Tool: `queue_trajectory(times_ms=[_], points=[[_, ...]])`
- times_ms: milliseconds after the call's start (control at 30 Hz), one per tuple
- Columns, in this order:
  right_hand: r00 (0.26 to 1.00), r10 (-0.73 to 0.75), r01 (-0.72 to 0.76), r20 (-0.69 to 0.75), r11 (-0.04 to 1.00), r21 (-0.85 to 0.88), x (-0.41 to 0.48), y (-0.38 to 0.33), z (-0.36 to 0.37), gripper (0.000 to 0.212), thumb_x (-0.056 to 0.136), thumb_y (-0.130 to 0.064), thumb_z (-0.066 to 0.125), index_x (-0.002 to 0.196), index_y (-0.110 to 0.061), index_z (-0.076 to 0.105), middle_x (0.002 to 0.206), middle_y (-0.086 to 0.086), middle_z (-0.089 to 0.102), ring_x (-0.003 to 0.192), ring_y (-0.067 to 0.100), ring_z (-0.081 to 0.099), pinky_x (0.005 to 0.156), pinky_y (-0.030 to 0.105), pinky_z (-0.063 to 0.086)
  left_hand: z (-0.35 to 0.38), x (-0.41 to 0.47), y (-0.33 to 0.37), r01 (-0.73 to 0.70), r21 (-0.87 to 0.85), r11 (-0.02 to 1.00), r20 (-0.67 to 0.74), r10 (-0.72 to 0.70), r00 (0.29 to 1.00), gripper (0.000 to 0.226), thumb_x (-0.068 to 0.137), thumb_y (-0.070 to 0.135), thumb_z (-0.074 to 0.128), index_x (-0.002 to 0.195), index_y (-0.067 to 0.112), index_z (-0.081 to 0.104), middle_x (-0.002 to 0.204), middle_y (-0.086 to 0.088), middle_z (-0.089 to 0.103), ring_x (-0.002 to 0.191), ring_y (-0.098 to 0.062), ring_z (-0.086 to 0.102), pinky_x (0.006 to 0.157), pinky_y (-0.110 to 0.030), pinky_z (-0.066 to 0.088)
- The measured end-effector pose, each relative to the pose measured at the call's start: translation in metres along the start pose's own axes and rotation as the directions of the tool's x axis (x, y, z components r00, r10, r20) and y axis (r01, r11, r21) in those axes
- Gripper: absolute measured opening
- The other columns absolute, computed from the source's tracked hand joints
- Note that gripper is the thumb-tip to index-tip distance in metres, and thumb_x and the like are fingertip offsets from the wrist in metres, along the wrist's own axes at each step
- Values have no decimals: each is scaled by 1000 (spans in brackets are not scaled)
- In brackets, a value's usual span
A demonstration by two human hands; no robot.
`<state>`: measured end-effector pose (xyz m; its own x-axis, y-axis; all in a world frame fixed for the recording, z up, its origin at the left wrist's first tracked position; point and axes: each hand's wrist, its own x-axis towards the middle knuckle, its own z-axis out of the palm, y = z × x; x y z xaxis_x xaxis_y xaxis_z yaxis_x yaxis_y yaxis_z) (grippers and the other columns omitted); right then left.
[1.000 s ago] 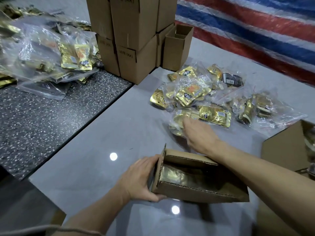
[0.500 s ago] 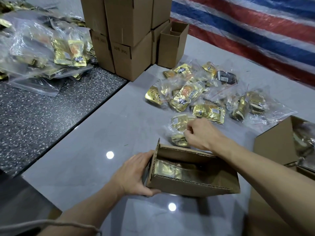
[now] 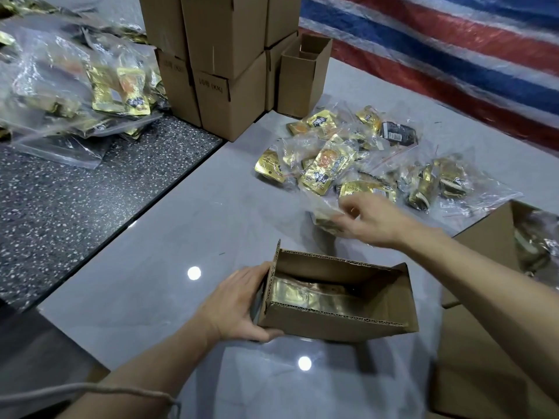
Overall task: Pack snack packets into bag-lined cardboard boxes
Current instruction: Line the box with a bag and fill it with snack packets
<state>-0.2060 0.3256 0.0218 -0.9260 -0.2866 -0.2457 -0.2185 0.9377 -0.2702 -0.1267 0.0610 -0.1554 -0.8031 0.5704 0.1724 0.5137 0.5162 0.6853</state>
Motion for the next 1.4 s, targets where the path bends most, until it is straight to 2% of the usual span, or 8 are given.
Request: queue_trajectory(times_ms=[167, 300, 467, 700, 800, 967, 1233, 1400], points=[[1000, -3, 3, -11, 1000, 26, -13, 5, -37, 39, 104, -34, 48, 77, -7, 54, 79, 15, 65, 71, 29, 58, 68, 40, 46, -1, 0, 0, 23, -11, 1000, 12, -23, 1000, 85, 55, 69, 80, 127, 45, 43, 116, 36, 46, 107, 9, 48, 91, -13, 38], [996, -11, 16, -92, 998, 55, -25, 5, -53, 42, 103, -36, 47, 74, -7, 57, 70, 8, 61, 63, 23, 54, 56, 32, 39, 0, -1, -1, 35, -6, 999, 21, -34, 999, 90, 56, 70, 80, 133, 43, 43, 121, 38, 45, 112, 12, 46, 94, -11, 36], [959, -173, 150, -226, 982, -114, -44, -3, -61, 42, 100, -40, 50, 71, -14, 66, 66, 2, 59, 62, 19, 55, 58, 35, 43, 0, -2, -1, 60, -11, 998, 19, -60, 998, 89, 53, 67, 82, 130, 42, 44, 118, 40, 44, 110, 14, 45, 91, -6, 33], [951, 14, 87, -308, 946, 312, -71, -20, -86, 30, 98, -33, 57, 95, -14, 79, 87, -2, 77, 82, 12, 72, 79, 43, 59, -2, -4, 1, 77, -15, 997, 27, -77, 997, 89, 53, 66, 83, 129, 38, 47, 118, 45, 40, 107, 18, 42, 89, -2, 30], [945, 21, 122, -325, 902, 414, -82, -30, -103, 31, 104, -25, 49, 99, -10, 75, 95, 3, 76, 78, 2, 69, 74, 23, 57, -4, -3, 4, 82, -20, 996, 38, -81, 996, 87, 54, 65, 83, 128, 36, 47, 118, 48, 38, 107, 20, 41, 89, -1, 30], [954, 0, 156, -300, 854, 497, -101, -40, -126, 29, 101, -27, 48, 95, -5, 67, 97, 22, 70, 90, 37, 68, 87, 62, 53, -6, -4, 7, 109, -4, 994, 32, -109, 994, 91, 53, 66, 82, 132, 33, 49, 117, 51, 36, 100, 16, 40, 86, -5, 30], [956, -124, 249, -265, 819, 516, -120, -47, -141, 29, 96, -44, 51, 111, -28, 70, 106, 13, 73, 96, 38, 70, 88, 70, 51, -9, -3, 10, 106, 6, 994, 38, -106, 994, 92, 55, 65, 81, 134, 29, 51, 114, 36, 42, 105, 7, 46, 89, -19, 41], [951, -204, 298, -234, 812, 502, -130, -53, -141, 31, 97, -43, 49, 112, -24, 69, 105, 13, 72, 95, 30, 71, 81, 59, 58, -11, -1, 13, 98, 13, 995, 48, -99, 994, 91, 56, 67, 80, 134, 30, 51, 114, 33, 44, 105, 5, 47, 89, -21, 42]])
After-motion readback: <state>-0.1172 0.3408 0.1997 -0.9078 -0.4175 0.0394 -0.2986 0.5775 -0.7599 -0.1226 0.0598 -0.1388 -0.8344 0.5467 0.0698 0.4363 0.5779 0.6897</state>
